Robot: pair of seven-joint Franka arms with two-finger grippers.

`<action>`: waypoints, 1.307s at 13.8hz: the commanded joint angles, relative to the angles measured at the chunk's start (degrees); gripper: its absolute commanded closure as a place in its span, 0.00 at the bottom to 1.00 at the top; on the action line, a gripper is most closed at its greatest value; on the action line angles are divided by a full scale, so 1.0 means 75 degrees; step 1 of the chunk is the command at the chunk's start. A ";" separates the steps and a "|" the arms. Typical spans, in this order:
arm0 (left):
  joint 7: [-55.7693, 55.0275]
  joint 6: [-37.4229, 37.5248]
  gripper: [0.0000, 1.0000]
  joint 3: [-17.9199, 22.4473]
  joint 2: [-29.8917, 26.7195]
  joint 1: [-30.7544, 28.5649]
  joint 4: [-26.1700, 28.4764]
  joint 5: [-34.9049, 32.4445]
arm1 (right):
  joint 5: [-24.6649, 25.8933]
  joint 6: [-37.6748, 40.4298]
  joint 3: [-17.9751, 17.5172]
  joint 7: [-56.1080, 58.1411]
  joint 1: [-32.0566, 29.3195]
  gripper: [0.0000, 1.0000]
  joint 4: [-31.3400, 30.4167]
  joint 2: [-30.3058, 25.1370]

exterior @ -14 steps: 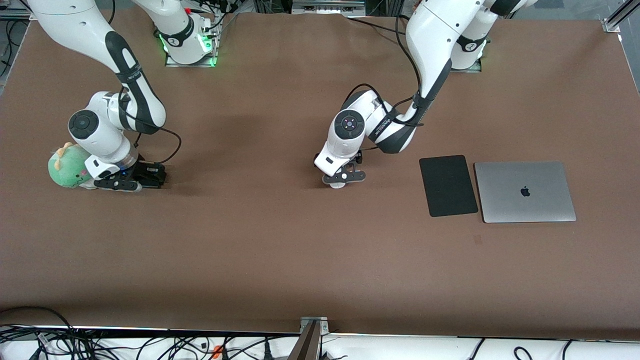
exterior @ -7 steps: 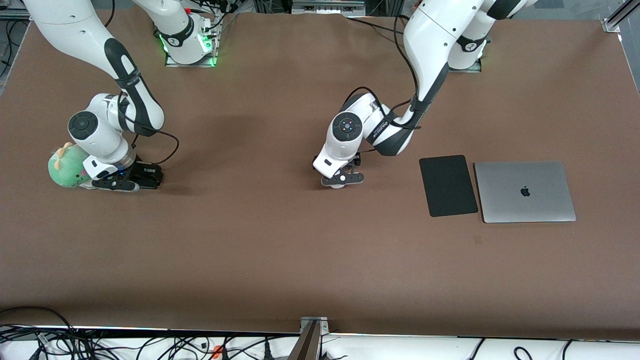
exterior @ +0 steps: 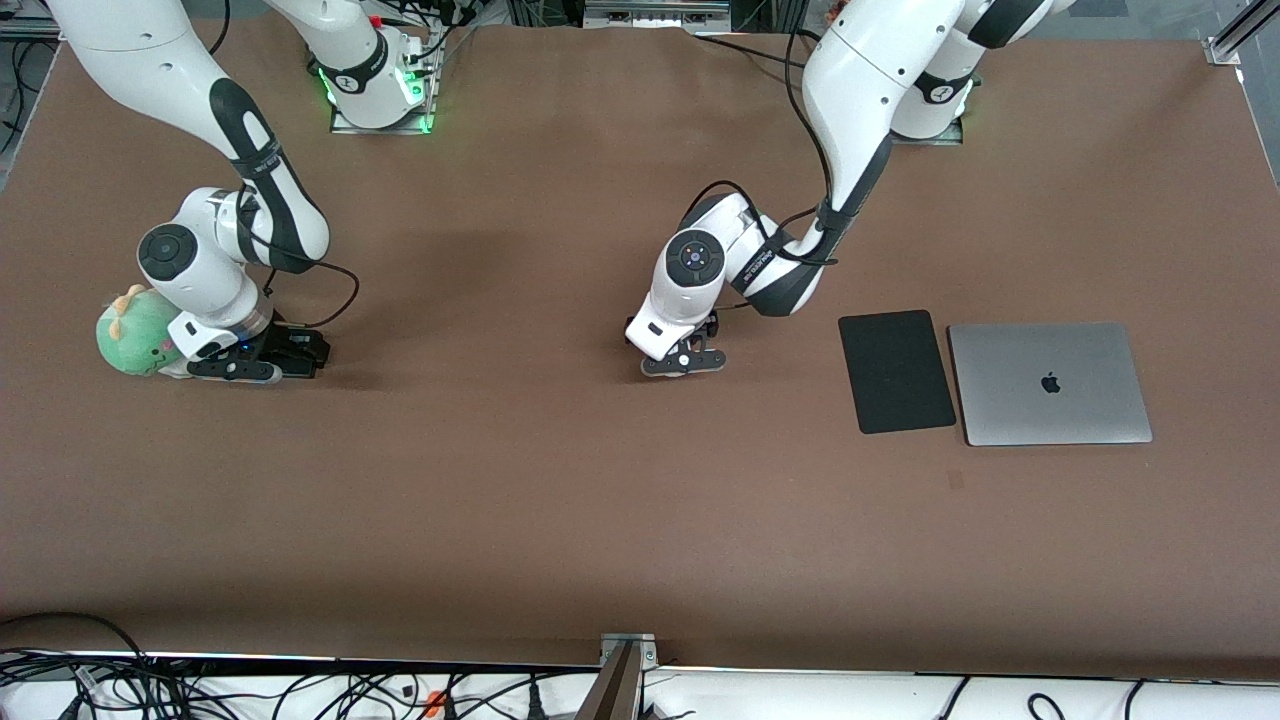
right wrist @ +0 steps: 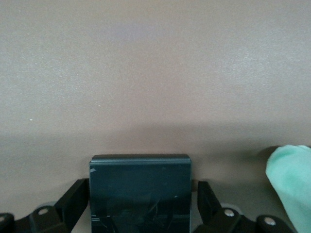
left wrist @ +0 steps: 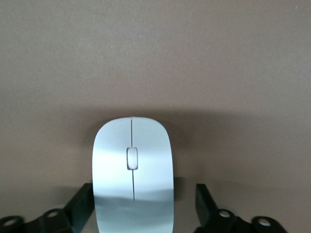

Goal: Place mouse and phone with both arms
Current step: 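Lower the phone beside the toy while the left gripper grasps the mouse, then release the phone with the right gripper while the left gripper carries the mouse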

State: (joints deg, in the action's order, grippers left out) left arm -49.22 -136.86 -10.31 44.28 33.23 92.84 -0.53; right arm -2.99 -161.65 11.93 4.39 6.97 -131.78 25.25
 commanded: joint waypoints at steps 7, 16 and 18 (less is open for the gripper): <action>0.0817 0.0819 0.84 0.0027 -0.0430 -0.0737 -0.0180 -0.0210 | -0.0023 0.4265 -0.0091 0.0177 -0.0108 0.00 0.2521 -0.0437; 0.3490 0.1633 0.83 -0.0067 -0.2352 -0.3104 0.1855 -0.0116 | -0.0820 0.7440 -0.0103 0.0236 -0.0097 0.00 0.4971 -0.1010; 0.3866 0.0851 0.83 -0.0067 -0.2832 -0.3445 0.2932 -0.0116 | -0.0820 0.8132 -0.0115 0.0177 -0.0073 0.00 0.5195 -0.1384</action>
State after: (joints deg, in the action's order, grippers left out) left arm -23.14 -124.83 -9.82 29.27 10.13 104.09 -0.93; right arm -8.07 -105.51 11.75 5.44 6.99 -94.08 18.08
